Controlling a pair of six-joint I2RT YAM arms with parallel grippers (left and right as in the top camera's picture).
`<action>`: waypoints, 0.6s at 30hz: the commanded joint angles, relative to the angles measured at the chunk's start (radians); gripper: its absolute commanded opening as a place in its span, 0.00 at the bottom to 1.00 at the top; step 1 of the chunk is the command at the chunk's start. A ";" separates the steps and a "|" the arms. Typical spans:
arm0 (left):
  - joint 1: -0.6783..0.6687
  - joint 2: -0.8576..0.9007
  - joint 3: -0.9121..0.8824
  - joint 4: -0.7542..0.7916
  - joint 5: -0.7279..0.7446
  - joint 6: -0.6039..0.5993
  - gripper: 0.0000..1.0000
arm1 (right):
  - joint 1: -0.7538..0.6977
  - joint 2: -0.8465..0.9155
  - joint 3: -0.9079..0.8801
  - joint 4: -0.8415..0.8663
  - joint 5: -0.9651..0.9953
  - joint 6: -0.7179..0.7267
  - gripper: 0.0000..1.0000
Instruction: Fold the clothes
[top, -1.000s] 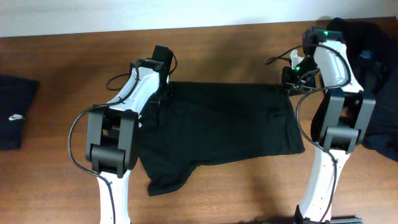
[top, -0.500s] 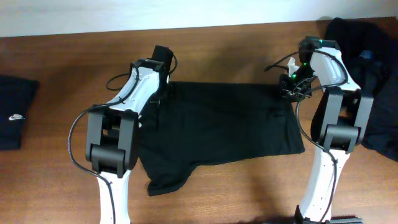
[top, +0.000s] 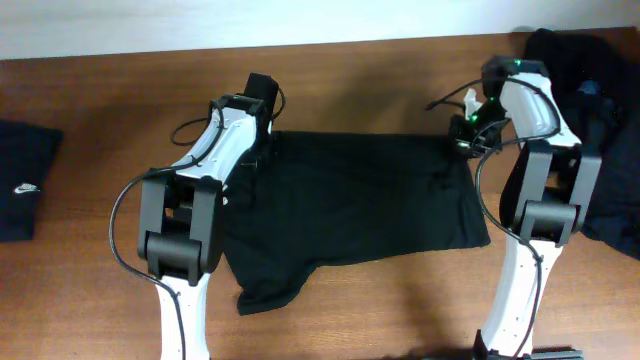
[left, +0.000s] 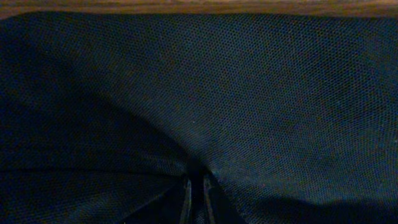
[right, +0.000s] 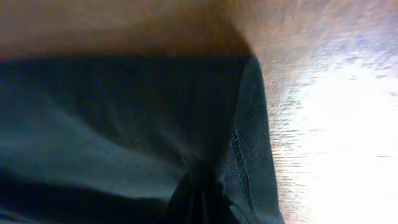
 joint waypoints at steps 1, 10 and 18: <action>0.000 0.034 -0.029 0.014 0.019 0.005 0.09 | -0.009 -0.025 0.078 -0.003 -0.009 0.005 0.04; 0.000 0.034 -0.029 0.014 0.019 0.006 0.09 | -0.035 -0.024 0.098 0.031 0.006 -0.003 0.04; 0.000 0.034 -0.029 0.014 0.019 0.006 0.09 | -0.032 -0.024 0.097 0.108 0.006 -0.003 0.04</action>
